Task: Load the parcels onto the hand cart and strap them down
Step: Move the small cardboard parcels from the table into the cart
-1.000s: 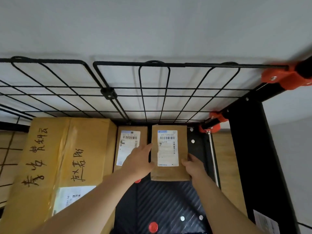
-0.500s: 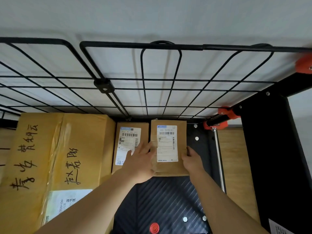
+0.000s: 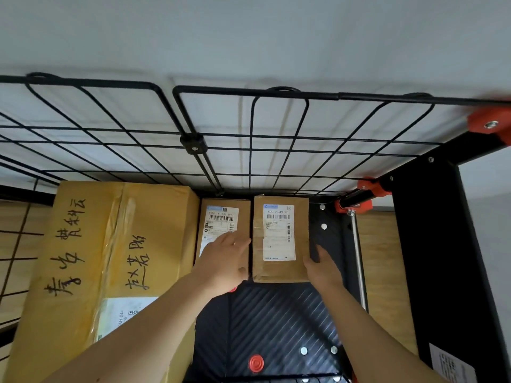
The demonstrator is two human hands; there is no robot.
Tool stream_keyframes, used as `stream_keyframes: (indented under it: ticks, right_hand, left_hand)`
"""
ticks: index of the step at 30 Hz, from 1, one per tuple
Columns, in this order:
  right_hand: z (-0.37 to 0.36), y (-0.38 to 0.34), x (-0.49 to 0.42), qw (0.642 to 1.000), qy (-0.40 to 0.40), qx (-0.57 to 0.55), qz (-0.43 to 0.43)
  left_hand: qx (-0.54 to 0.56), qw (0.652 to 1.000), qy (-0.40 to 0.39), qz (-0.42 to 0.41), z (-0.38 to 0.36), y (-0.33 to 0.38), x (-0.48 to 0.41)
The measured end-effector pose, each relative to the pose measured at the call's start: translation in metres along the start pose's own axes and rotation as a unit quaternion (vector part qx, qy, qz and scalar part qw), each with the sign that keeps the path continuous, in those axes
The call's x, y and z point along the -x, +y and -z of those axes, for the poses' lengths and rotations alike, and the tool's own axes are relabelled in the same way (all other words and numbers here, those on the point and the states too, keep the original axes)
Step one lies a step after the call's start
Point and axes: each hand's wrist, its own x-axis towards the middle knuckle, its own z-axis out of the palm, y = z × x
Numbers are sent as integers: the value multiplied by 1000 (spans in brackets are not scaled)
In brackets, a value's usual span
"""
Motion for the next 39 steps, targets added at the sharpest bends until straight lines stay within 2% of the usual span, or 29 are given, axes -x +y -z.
stream_keyframes:
  ticks: [8,13,22,32,39]
  right_hand:
    - [16,-12,77,999,-16,28,29]
    - [22,-32,143,994,8,84,64]
    - [-2,-73,312,983,33,43,176]
    - [-65,-119,497,940,68,20,335]
    - [-126,-141,578,901,44,34,430]
  left_hand:
    - [-57,998,31,22,33,-11,60]
    - [-91,994,57,6,57,-12,113]
    - [-9,985,168,-39,111,-21,273]
    - [-7,950,303,-73,152,-84,459]
    - [30,932,359,-47,154,-151,559]
